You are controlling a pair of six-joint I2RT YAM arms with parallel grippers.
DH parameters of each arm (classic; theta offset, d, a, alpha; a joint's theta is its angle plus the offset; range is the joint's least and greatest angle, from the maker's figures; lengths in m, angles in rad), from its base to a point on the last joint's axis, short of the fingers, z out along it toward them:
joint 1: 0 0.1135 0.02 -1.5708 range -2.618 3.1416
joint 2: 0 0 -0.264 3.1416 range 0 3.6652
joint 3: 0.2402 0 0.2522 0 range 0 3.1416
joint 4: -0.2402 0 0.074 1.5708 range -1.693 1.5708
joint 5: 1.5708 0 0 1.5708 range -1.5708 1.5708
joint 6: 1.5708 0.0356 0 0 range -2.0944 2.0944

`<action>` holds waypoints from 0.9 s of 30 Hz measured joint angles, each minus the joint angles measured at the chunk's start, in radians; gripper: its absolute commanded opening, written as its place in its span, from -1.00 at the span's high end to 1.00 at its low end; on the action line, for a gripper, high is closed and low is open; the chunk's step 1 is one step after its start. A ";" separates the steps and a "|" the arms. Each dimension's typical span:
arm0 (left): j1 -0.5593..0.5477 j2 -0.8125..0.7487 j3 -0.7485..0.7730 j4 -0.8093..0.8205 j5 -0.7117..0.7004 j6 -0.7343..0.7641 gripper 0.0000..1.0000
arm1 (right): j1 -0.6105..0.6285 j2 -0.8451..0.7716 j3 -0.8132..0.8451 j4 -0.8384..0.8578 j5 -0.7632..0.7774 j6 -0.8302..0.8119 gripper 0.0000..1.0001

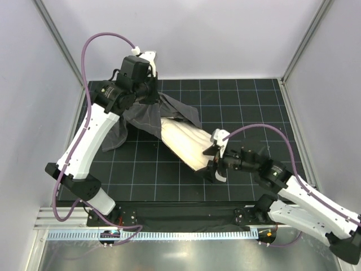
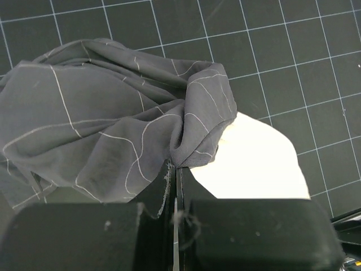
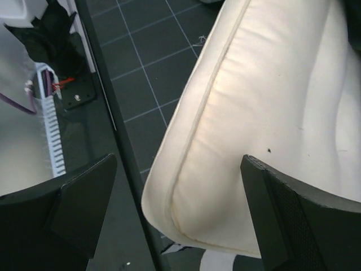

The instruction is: Put the pillow into the pillowcase

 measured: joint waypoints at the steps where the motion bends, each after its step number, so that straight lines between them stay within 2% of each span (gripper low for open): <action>1: 0.005 0.000 0.000 -0.001 0.003 0.001 1.00 | 0.031 0.016 0.000 0.000 0.029 -0.019 -0.99; 14: 0.023 0.000 0.006 -0.021 0.062 0.001 1.00 | 0.283 0.119 0.002 0.008 0.391 -0.161 -0.99; 15: 0.024 0.000 0.003 -0.021 0.074 0.001 0.99 | 0.297 0.140 0.005 0.008 0.430 -0.163 -0.77; 17: 0.024 0.000 -0.003 -0.020 0.094 0.000 1.00 | 0.309 0.195 0.024 0.004 0.514 -0.158 -0.05; 19: 0.024 0.000 -0.011 -0.021 0.130 -0.001 1.00 | 0.314 0.249 0.048 0.001 0.585 -0.145 0.54; 21: 0.023 -0.001 -0.014 -0.021 0.165 -0.001 1.00 | 0.313 0.278 0.068 0.002 0.654 -0.119 0.67; 22: 0.020 -0.002 -0.014 -0.020 0.182 -0.001 0.99 | 0.312 0.285 0.080 -0.001 0.682 -0.109 0.82; 25: 0.005 -0.010 0.000 -0.028 0.231 0.000 1.00 | 0.312 0.283 0.125 -0.011 0.739 -0.091 0.92; 27: -0.013 -0.011 0.031 -0.037 0.260 0.000 1.00 | 0.310 0.282 0.175 -0.029 0.759 -0.085 0.92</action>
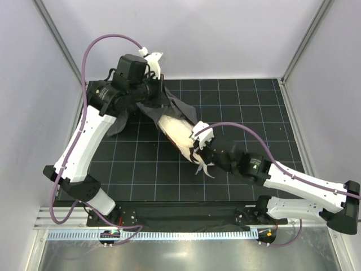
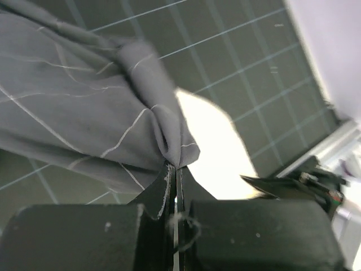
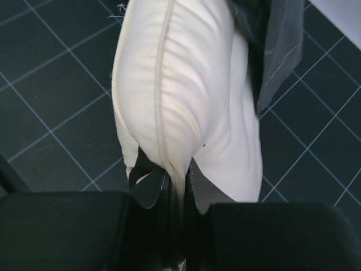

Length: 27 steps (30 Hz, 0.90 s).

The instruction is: Put the pillow into the pillowcase

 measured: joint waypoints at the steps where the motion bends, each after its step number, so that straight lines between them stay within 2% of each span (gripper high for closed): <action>1: -0.015 0.000 0.031 -0.014 0.013 0.000 1.00 | 0.000 0.000 0.033 -0.014 0.005 0.001 0.92; 7: -0.100 -0.016 0.214 -0.009 0.105 -0.040 1.00 | 0.003 -0.007 0.270 -0.079 0.008 0.018 0.92; 15: -0.108 -0.158 0.219 0.191 0.269 -0.258 1.00 | -0.024 -0.028 0.592 -0.196 0.007 0.043 0.92; 18: -0.133 -0.214 0.140 0.332 0.293 -0.362 1.00 | -0.025 -0.047 0.583 -0.163 0.006 0.050 0.92; 21: -0.227 -0.230 0.058 0.432 0.260 -0.429 1.00 | -0.029 -0.061 0.519 -0.103 0.008 0.059 0.92; 24: -0.349 -0.155 0.053 0.473 0.197 -0.459 1.00 | -0.037 -0.001 0.476 -0.042 0.010 0.077 0.92; 27: -0.404 -0.060 0.072 0.475 0.140 -0.477 0.99 | -0.055 0.073 0.450 -0.008 0.043 0.130 0.92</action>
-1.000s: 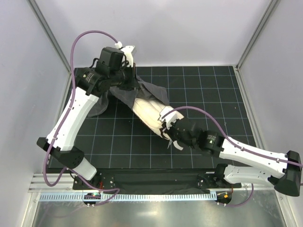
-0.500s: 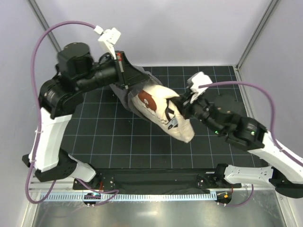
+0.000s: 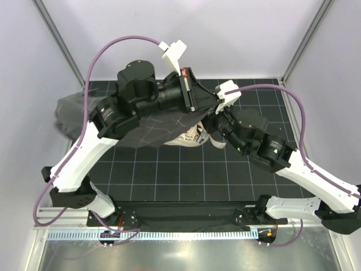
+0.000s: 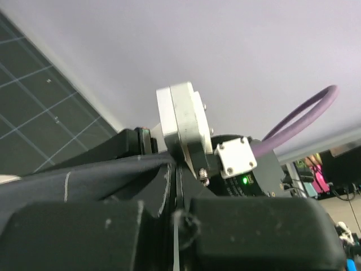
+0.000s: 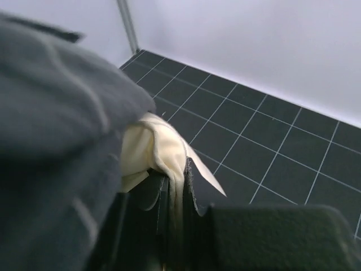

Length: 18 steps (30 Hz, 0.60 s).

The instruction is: Put the pillow into the pillowcase

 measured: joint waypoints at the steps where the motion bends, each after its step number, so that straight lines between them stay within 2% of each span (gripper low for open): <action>1: 0.006 0.016 0.010 -0.009 -0.022 -0.005 1.00 | -0.019 0.000 -0.015 0.012 0.003 0.015 0.92; 5: -0.003 0.030 0.040 -0.037 -0.058 0.006 0.99 | -0.048 -0.039 -0.076 0.095 -0.034 0.048 0.92; 13: 0.205 -0.050 -0.014 -0.036 0.049 -0.052 1.00 | -0.080 -0.206 -0.226 0.108 -0.171 0.094 0.92; 18: 0.236 -0.044 -0.039 -0.042 0.115 -0.053 1.00 | -0.084 -0.264 -0.266 0.098 -0.232 0.150 0.92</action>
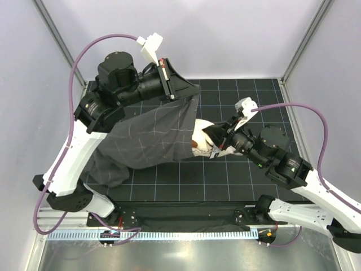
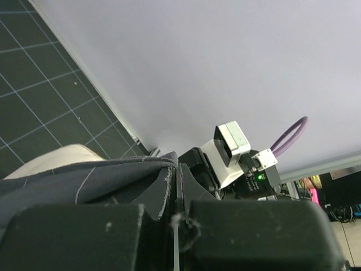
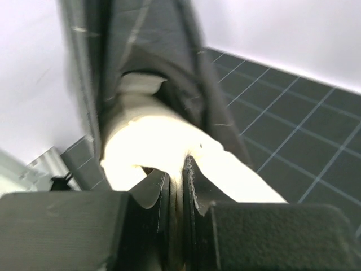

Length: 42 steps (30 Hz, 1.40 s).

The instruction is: Put the pillow into the pillowcase

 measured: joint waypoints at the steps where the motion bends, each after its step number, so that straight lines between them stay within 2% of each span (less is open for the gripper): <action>1: 0.003 0.005 -0.006 0.001 0.014 0.000 1.00 | 0.000 -0.001 -0.002 -0.013 -0.022 0.016 0.92; 6: 0.001 0.075 -0.010 0.021 0.057 -0.008 0.99 | 0.000 0.027 -0.042 -0.002 -0.101 0.086 0.92; 12: -0.087 0.233 0.000 0.029 0.056 -0.008 1.00 | -0.019 0.101 -0.099 0.053 -0.108 0.138 0.92; 15: -0.130 0.291 0.000 0.025 0.027 0.008 1.00 | -0.077 0.135 -0.099 0.072 -0.111 0.166 0.92; 19: -0.156 0.294 0.000 0.043 -0.054 0.039 0.92 | -0.115 0.120 -0.116 0.085 -0.120 0.164 0.92; 22: -0.159 0.277 0.003 0.031 -0.052 0.061 0.65 | -0.124 0.074 -0.152 0.094 -0.126 0.184 0.92; 23: -0.155 0.272 0.012 0.018 -0.049 0.070 0.31 | -0.128 0.061 -0.164 0.095 -0.125 0.192 0.92; 26: -0.140 0.269 0.048 -0.015 -0.046 0.113 -0.27 | -0.142 0.018 -0.189 0.100 -0.110 0.214 0.92; 29: -0.125 0.272 0.098 -0.051 -0.059 0.182 -0.59 | -0.147 -0.042 -0.230 0.085 -0.079 0.245 0.93; 32: -0.116 0.264 0.116 -0.070 -0.080 0.255 -0.79 | -0.158 -0.102 -0.270 0.027 -0.042 0.277 0.92; 34: -0.110 0.250 0.113 -0.101 -0.102 0.306 -0.85 | -0.172 -0.144 -0.296 -0.010 -0.015 0.296 0.92; 37: -0.102 0.181 0.029 -0.122 -0.147 0.379 -0.90 | -0.210 -0.205 -0.320 -0.080 0.027 0.319 0.92; 42: -0.098 -0.060 -0.326 -0.106 -0.238 0.457 -0.91 | -0.262 -0.240 -0.320 -0.161 0.076 0.331 0.92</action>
